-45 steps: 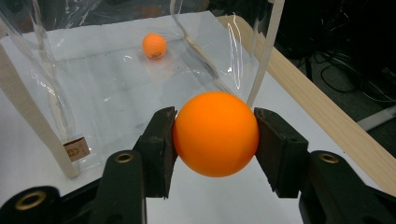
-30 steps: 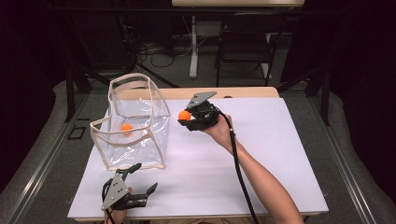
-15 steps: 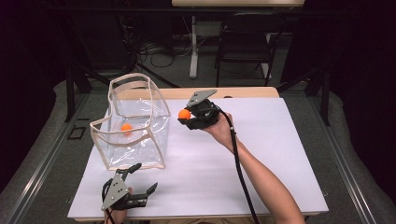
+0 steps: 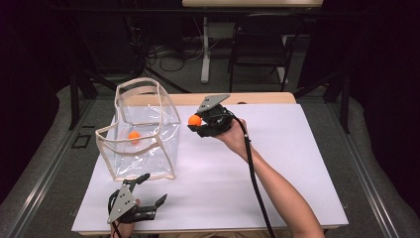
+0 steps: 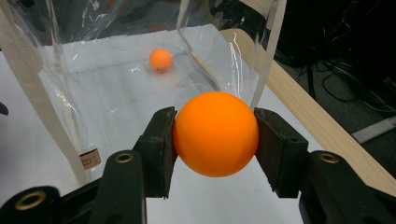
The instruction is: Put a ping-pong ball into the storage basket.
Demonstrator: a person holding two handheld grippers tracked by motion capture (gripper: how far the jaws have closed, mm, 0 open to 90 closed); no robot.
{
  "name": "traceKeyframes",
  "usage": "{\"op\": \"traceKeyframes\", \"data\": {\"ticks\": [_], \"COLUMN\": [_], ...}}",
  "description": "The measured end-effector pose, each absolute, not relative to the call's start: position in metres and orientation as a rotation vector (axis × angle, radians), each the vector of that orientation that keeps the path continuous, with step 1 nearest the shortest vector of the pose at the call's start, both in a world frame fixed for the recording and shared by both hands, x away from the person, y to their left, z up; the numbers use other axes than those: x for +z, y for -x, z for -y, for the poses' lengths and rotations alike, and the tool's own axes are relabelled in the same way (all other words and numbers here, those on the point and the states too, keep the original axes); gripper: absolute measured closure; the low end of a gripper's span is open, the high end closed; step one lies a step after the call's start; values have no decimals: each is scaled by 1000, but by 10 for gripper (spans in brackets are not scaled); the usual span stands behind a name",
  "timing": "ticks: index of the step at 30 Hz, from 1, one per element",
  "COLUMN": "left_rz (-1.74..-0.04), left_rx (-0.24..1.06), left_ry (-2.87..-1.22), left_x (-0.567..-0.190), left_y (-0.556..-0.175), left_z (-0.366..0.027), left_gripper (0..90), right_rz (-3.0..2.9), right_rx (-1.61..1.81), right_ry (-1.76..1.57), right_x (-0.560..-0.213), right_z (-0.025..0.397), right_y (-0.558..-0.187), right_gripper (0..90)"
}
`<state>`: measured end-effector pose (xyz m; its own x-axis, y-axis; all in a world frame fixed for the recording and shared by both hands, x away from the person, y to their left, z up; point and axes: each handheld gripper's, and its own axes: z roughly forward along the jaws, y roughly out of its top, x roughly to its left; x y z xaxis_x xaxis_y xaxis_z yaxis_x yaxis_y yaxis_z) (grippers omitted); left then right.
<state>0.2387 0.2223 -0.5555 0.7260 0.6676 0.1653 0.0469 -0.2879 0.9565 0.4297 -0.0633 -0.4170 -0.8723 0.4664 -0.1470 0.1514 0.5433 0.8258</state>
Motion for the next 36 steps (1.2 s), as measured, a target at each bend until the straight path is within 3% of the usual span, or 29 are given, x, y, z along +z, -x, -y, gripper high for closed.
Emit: {"op": "traceKeyframes", "data": {"ticks": [36], "left_rz": [-567], "left_rx": [672], "left_ry": [-1774], "left_x": [-555], "left_y": [-239], "left_z": [-222], "left_gripper": [156], "right_rz": [-2420], "right_rx": [1259], "right_ry": [-473], "right_x": [-401], "right_z": [59], "right_y": [-427], "right_gripper": [509]}}
